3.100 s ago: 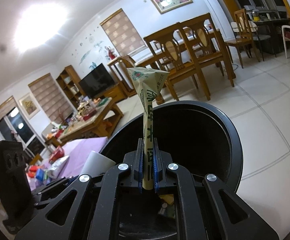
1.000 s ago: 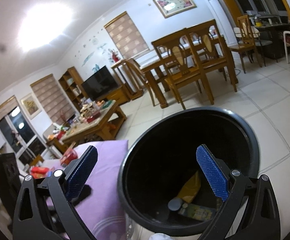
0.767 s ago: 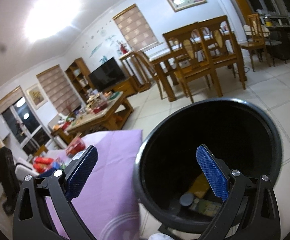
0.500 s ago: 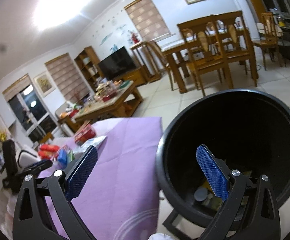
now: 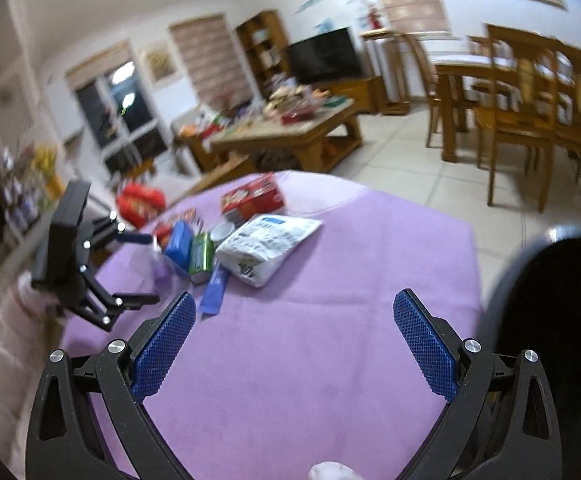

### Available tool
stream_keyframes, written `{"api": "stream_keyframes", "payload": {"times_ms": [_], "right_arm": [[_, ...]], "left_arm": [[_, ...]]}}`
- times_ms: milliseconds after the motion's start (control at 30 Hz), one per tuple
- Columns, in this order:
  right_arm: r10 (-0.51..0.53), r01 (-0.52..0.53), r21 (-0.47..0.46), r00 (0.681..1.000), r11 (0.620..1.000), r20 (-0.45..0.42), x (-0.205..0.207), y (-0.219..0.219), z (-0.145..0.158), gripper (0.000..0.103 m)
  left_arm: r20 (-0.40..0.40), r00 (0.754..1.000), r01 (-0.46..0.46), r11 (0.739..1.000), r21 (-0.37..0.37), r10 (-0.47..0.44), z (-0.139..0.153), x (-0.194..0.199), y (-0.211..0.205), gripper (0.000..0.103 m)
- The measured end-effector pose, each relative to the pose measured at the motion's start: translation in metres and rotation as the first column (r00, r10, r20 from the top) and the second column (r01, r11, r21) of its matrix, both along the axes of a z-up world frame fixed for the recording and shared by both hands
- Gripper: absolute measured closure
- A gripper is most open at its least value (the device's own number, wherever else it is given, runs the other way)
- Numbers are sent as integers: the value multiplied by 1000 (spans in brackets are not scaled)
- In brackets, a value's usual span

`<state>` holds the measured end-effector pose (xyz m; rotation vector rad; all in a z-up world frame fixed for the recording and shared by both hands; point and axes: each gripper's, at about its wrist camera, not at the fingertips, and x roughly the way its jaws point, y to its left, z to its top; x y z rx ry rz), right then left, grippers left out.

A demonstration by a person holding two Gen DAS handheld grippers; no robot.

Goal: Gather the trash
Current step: 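Move both open grippers back to the items on the table, then grasp the purple-and-white tube with the left gripper while the right grasps the clear plastic tray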

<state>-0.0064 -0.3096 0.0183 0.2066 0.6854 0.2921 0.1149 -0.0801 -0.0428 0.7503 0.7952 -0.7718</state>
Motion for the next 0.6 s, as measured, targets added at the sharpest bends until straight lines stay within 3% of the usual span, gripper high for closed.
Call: {"api": "stream_keyframes", "payload": {"times_ms": [200,333,467,567,600], "right_arm": [[97,-103,-96,993,990,-62,60,41,-11,5],[138,-153,-159,985,975,-100,98,64,-19,6],[178,-203,-231,976,952,-124,129,81,-31,6],[186,-220,-234,970,947,-159,143,87,-38,6],[223,-247,-177,964,953,-148,139,89,-34,6]], "left_arm": [[17,1000,-14,1000,-27,14,5,-9,12,26],[49,998,-31,999,-17,32,8,-20,20,43],[17,998,-53,996,-70,54,18,-27,32,60],[-13,996,-85,991,-103,84,20,-32,39,64],[-24,995,-96,989,-111,94,21,-35,42,64]]}}
